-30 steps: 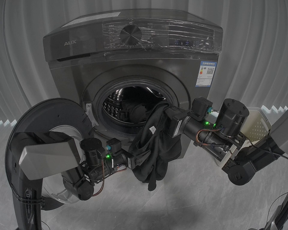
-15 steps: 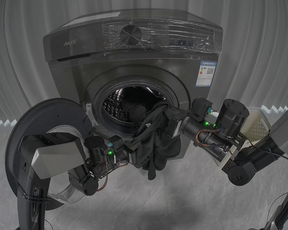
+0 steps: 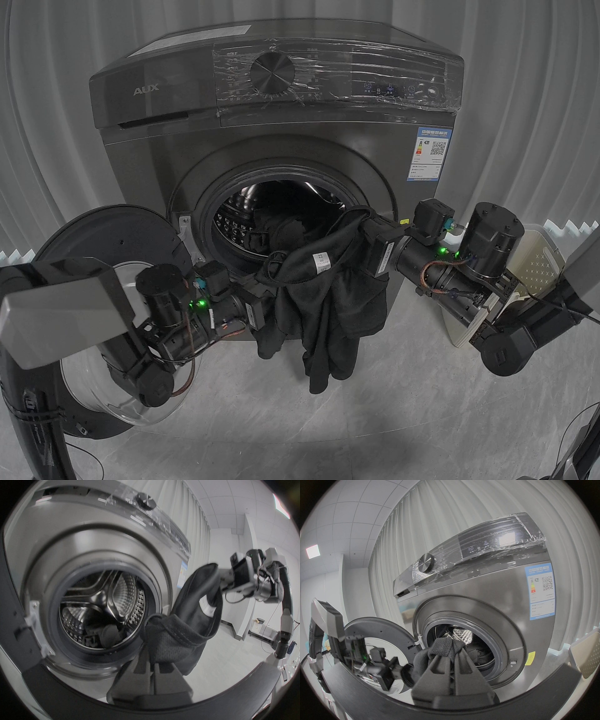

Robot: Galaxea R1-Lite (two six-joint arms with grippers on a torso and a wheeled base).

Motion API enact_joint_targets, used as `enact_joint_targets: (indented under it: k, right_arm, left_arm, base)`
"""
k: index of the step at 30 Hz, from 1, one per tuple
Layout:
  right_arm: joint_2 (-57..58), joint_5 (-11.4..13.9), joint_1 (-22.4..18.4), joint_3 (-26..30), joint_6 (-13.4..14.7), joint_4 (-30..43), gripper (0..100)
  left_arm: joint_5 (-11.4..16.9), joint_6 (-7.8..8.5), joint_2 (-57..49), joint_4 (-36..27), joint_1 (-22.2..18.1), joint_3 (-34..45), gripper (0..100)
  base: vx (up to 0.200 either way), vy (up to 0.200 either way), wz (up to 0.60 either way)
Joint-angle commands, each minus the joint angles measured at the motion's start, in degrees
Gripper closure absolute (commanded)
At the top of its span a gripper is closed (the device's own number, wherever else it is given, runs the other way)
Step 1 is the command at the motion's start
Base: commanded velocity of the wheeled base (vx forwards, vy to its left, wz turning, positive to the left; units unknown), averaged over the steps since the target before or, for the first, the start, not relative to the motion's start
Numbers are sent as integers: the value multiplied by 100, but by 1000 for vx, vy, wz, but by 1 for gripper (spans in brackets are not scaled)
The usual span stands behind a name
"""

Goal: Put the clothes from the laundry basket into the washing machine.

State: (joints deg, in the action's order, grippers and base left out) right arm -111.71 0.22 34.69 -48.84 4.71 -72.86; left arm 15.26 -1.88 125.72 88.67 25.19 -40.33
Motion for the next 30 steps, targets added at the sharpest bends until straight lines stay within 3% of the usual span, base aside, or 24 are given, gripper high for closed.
enact_joint_targets:
  k: [1, 15, 30]
  right_arm:
    - [-17, 4, -165, 14, -5, -9, 100]
    - [-52, -4, -270, 50, -14, -9, 100]
    - [-96, -4, -367, 190, -40, -9, 100]
  left_arm:
    - [3, -6, -891, 1, -102, 385, 100]
    - [3, -6, -1674, -8, -339, 622, 100]
    - [-234, 3, -2148, -26, -400, 640, 100]
  base:
    - [0, 0, 0]
    - [0, 0, 0]
    - [0, 0, 0]
